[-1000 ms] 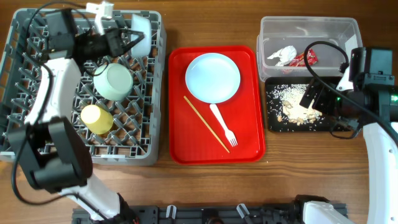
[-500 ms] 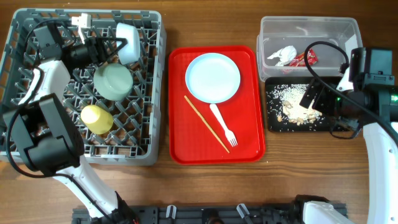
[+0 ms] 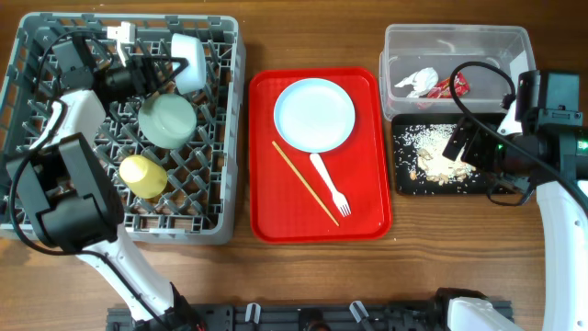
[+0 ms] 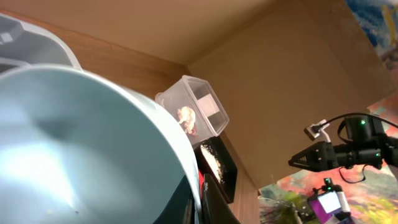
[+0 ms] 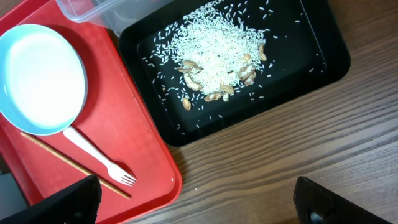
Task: Sort waste into correct bins and load items into the dishwasher rack
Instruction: 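Place the light-blue bowl into the dish rack with the left gripper, then reach the left gripper to the red tray and grasp the wooden chopstick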
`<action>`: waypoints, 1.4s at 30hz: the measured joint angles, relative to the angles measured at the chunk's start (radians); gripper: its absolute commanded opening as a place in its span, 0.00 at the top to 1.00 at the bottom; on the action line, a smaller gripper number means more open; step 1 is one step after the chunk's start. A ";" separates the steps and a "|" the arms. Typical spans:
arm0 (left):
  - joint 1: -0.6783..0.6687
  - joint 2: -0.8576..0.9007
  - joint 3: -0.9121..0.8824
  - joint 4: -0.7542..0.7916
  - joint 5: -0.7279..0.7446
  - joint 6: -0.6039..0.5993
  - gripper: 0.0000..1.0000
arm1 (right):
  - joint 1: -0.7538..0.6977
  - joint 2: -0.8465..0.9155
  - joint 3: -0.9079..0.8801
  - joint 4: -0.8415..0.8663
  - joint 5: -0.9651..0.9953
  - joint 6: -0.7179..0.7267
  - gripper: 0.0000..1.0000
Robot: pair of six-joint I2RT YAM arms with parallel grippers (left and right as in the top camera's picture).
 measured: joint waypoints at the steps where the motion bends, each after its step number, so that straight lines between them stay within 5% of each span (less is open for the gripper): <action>1: 0.004 0.000 0.000 0.009 0.000 -0.002 0.53 | 0.000 0.000 0.000 0.000 0.000 0.000 0.00; 3: 0.016 0.001 0.000 0.025 0.000 0.002 0.05 | 0.000 0.000 0.000 0.000 0.000 0.000 0.00; 4: 0.027 0.001 0.000 0.026 0.000 0.000 0.00 | 0.000 0.000 0.000 -0.001 0.000 0.000 0.00; 17: 0.283 -0.012 0.000 0.196 0.008 -0.350 0.00 | 0.000 0.000 0.000 -0.002 0.000 0.000 0.00; 30: 0.105 -0.234 0.000 0.042 -0.054 -0.486 0.00 | 0.000 0.000 0.000 -0.011 0.000 0.000 0.00; 36: -0.155 -0.335 0.008 -0.303 -0.399 -0.316 0.00 | 0.000 0.000 0.000 -0.019 0.000 -0.001 0.00; 42: -0.443 -0.405 0.008 -0.550 -0.911 -0.217 0.00 | 0.000 0.000 0.000 -0.019 0.000 -0.005 0.00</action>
